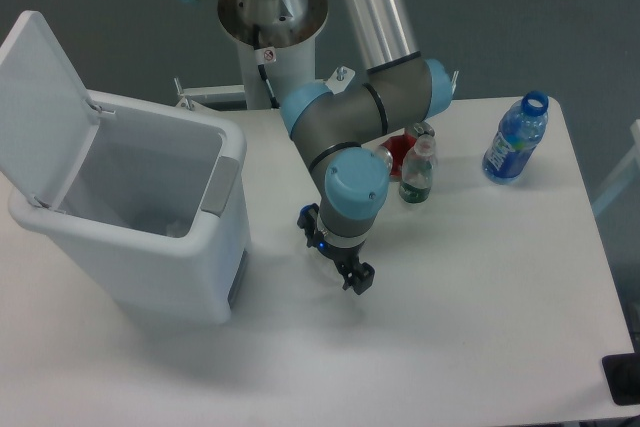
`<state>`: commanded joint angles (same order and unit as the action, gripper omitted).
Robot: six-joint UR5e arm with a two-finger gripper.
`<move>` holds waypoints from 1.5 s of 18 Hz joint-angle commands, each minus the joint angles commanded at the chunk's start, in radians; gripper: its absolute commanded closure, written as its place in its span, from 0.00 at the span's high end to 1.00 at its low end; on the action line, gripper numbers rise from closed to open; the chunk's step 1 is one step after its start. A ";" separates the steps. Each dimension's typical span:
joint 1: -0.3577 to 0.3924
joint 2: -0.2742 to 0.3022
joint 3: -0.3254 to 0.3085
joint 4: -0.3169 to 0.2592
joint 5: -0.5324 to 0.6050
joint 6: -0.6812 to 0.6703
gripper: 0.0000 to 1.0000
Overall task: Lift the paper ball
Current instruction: 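Lower the gripper over the paper ball and close its fingers on it, then lift the gripped paper ball up off the table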
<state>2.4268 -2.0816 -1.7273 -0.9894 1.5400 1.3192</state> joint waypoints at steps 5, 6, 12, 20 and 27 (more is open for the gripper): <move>0.000 -0.009 0.003 0.002 0.006 0.002 0.71; 0.000 -0.009 0.003 0.003 0.006 0.000 0.58; 0.000 -0.014 0.020 0.003 0.014 -0.008 0.14; 0.047 0.020 0.113 -0.008 0.005 -0.043 0.11; 0.107 0.043 0.311 -0.158 0.015 -0.052 0.12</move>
<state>2.5341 -2.0386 -1.4163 -1.1470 1.5554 1.2671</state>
